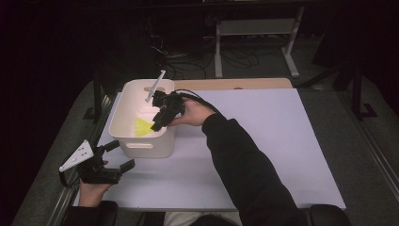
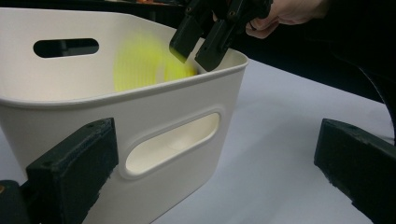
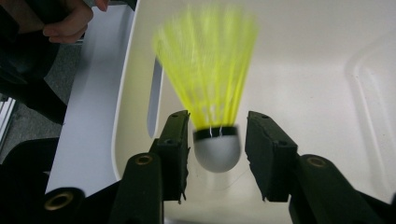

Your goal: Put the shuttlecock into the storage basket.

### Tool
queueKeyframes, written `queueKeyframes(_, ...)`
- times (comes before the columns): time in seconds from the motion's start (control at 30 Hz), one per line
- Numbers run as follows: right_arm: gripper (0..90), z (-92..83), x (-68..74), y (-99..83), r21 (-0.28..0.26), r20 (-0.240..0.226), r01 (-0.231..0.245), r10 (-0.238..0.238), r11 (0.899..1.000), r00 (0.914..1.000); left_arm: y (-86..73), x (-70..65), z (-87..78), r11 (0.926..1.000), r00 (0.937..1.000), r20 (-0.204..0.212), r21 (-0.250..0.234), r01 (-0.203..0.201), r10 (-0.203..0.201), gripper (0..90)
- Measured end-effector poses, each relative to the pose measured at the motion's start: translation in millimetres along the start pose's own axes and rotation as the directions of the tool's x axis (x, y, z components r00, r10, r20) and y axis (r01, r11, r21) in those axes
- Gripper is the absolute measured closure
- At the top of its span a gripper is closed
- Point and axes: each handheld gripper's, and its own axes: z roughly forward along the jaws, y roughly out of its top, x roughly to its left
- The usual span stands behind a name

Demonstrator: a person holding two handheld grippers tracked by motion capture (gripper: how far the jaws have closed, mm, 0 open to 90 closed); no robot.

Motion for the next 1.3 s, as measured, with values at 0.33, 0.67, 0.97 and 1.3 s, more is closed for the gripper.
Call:
queueKeyframes(0.33, 34.4, -4.1, 1.3, -0.2, 0.012, 0.045, -0.017, 0.016, 1.0, 0.9989, -0.1, 0.0, 0.1, 1.0, 1.0, 0.002, 0.001, 0.0, 0.0, 0.0)
queueKeyframes(0.67, 19.1, -19.6, 3.4, -1.2, -0.019, 0.076, -0.043, 0.045, 0.999, 0.9961, -0.3, -0.5, 0.1, 1.0, 1.0, 0.006, 0.004, 0.0, 0.0, 0.0)
queueKeyframes(0.97, 6.4, -29.7, 9.2, -3.1, -0.037, 0.126, -0.043, 0.047, 0.998, 0.9909, -0.1, 0.1, 0.3, 1.0, 1.0, -0.004, 0.001, 0.004, -0.004, 0.0)
queueKeyframes(1.3, 0.0, -44.5, 15.8, -9.7, -0.062, 0.179, -0.042, 0.052, 0.997, 0.9825, -0.3, -0.2, 0.6, 1.0, 1.0, 0.001, 0.003, 0.005, -0.005, 0.0)
